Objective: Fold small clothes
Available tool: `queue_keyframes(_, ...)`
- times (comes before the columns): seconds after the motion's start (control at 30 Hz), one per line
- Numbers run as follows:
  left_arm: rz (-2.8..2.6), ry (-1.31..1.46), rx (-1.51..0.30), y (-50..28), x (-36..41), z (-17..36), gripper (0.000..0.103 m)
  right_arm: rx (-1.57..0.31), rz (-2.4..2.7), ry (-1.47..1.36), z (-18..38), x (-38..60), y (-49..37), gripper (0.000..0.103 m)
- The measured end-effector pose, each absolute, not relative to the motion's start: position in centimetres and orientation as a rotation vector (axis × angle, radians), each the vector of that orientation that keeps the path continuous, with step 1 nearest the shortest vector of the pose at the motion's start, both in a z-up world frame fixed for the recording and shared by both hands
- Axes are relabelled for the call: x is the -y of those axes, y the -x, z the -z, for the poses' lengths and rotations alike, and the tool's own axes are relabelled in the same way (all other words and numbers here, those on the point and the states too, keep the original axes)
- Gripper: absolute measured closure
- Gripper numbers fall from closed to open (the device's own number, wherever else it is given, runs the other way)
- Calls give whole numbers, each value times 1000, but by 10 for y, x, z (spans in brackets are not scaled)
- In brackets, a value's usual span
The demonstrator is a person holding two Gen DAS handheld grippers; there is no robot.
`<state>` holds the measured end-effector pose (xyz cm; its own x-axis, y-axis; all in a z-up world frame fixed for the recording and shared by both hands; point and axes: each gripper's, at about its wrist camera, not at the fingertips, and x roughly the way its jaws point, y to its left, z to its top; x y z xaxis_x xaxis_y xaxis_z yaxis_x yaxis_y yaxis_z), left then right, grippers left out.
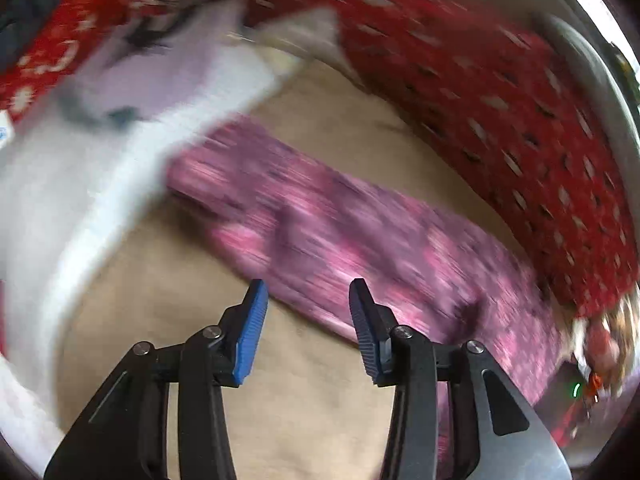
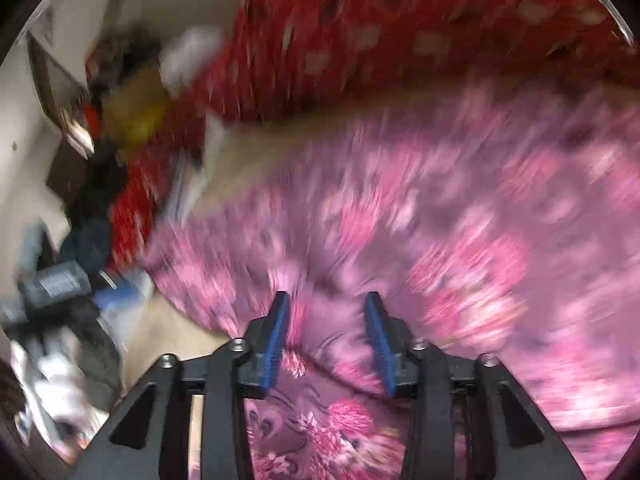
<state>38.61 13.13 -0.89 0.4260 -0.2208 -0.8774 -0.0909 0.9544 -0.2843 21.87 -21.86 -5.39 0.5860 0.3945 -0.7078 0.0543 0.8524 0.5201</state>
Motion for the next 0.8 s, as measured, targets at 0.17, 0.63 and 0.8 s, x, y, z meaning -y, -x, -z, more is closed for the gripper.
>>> queue_keyframes(0.17, 53, 382, -1142, -411, -179, 20, 51, -821, -195, -386, 50, 195, -207, 48)
queue_keyframes(0.63, 30, 750, -1216, -431, -189, 59, 97, -803, -232, -399, 52, 197, -206, 40)
queue_keyframes(0.8, 141, 798, -1199, -412, -154, 29, 97, -833, -233, -414, 45, 200, -207, 40)
